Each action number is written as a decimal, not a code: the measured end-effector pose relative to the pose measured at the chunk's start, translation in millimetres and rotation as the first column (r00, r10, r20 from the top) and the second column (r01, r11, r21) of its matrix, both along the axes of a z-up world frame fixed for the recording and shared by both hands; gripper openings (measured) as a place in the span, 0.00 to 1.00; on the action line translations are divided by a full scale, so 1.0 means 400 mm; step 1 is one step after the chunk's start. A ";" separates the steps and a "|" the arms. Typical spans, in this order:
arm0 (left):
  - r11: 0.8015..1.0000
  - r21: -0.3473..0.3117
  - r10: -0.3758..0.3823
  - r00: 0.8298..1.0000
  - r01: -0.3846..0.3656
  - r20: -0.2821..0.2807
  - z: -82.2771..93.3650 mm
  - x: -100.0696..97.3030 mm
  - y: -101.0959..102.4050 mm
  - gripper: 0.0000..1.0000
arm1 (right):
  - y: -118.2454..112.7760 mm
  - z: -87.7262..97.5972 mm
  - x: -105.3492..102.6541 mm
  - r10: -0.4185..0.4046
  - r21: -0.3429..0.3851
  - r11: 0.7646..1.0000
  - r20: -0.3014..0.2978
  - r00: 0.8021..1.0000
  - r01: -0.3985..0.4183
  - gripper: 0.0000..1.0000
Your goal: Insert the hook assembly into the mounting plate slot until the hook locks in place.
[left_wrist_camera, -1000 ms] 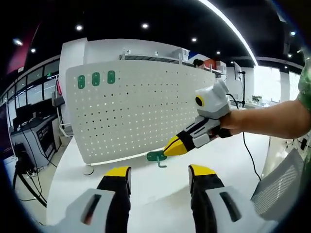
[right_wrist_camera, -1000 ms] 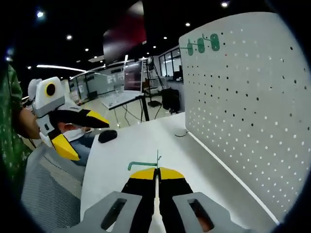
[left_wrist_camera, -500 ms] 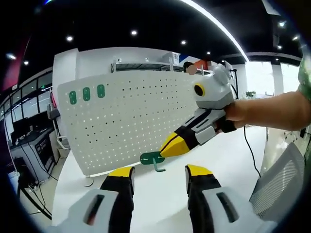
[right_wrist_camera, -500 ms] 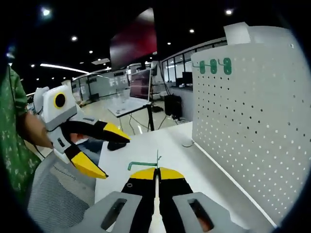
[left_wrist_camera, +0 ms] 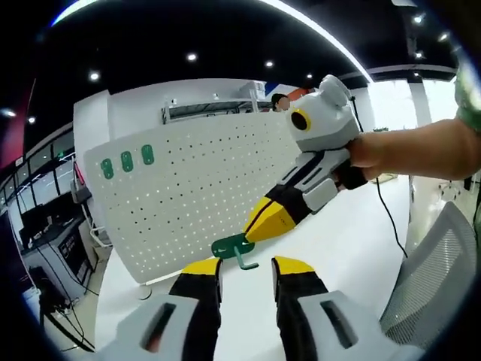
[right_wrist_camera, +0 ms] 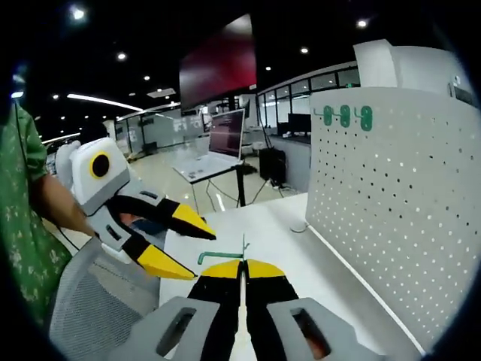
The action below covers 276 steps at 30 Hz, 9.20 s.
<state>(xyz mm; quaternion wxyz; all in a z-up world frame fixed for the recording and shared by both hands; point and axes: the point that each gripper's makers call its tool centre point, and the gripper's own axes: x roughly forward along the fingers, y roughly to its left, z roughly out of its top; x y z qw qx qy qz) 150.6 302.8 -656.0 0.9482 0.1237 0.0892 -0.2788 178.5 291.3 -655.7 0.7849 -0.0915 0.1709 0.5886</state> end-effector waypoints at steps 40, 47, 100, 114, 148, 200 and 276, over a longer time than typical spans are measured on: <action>0.997 0.067 -0.034 0.999 0.031 0.039 -0.004 -0.005 -0.013 0.04 | 0.008 0.002 -0.006 -0.013 -0.014 1.000 -0.089 0.996 0.011 0.00; 0.997 0.066 -0.035 0.999 0.033 0.032 -0.006 -0.005 -0.018 0.02 | 0.011 -0.004 -0.004 -0.023 -0.016 1.000 -0.099 0.995 0.021 0.00; 0.974 -0.211 0.070 0.997 -0.077 -0.040 0.045 0.004 0.009 0.02 | 0.012 0.009 -0.004 -0.082 0.048 0.995 -0.050 0.995 0.085 0.00; 0.989 -0.108 0.109 0.993 -0.103 0.049 0.060 0.020 0.015 0.12 | 0.025 0.018 -0.004 -0.105 0.072 0.991 -0.071 0.992 0.110 0.00; 0.984 -0.136 0.124 0.991 -0.116 0.048 0.066 0.045 0.014 0.03 | 0.028 0.060 -0.013 -0.103 0.166 0.978 -0.155 0.982 0.129 0.00; 0.969 -0.180 0.182 0.980 -0.166 0.076 0.150 0.098 0.030 0.03 | -0.180 0.222 0.035 -0.435 0.254 0.879 0.079 0.897 0.404 1.00; 0.905 -0.233 0.406 0.886 -0.356 0.224 0.373 0.618 -0.013 0.03 | -0.486 0.319 0.068 -0.548 0.341 0.796 0.053 0.835 0.500 0.96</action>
